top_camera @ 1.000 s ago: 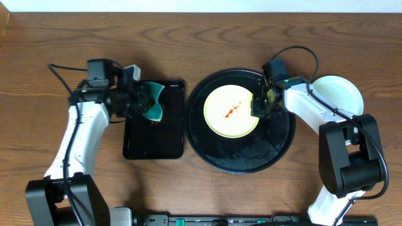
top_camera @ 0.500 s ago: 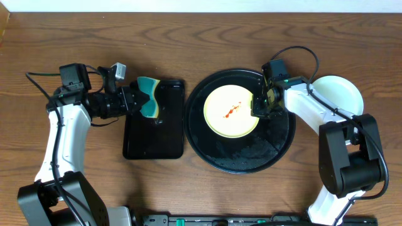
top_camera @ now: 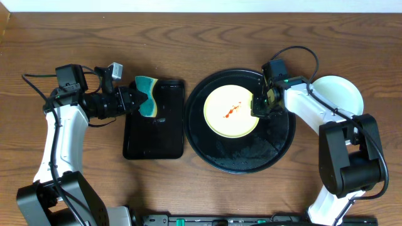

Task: Clean dirty plates on tray and stack at the side
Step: 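Lift the sponge out of the small tray with the left gripper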

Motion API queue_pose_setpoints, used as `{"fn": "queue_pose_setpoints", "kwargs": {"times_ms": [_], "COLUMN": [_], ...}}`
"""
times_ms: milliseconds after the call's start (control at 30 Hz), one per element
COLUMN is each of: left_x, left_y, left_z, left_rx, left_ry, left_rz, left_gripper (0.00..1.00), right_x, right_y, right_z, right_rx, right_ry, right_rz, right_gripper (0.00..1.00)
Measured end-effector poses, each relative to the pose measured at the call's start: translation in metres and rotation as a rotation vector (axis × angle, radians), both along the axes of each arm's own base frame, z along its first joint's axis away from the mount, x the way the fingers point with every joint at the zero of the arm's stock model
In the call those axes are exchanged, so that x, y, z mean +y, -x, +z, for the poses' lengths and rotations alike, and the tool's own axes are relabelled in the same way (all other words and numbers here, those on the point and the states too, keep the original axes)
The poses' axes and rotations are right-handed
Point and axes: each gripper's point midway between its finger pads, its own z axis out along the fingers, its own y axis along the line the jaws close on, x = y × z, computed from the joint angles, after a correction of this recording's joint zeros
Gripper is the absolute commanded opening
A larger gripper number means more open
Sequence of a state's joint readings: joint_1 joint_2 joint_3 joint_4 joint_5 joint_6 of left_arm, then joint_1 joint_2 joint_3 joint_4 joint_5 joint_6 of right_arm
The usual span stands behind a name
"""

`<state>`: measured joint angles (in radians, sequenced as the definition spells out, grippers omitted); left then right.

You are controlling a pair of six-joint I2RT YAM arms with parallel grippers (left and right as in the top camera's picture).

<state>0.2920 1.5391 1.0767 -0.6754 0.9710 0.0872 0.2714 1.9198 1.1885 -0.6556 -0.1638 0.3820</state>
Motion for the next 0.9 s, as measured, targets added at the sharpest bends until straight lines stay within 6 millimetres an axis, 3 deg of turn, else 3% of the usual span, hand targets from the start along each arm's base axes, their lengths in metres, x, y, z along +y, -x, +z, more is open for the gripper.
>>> {"fn": "queue_pose_setpoints", "kwargs": {"times_ms": [267, 900], "left_x": [-0.002, -0.026], "left_y": [0.0, 0.006], "left_z": [0.003, 0.037], "left_rx": [-0.018, -0.227], "left_ry": [0.01, 0.159], "left_rz": [-0.017, -0.184], "left_gripper": [0.07, 0.07], "right_x": [0.0, 0.0], "right_y": [0.0, 0.0], "right_z": [0.0, 0.0], "right_rx": [0.0, 0.0], "right_ry": [0.0, 0.0], "right_rz": [0.0, 0.0], "right_gripper": [0.01, 0.01]}}
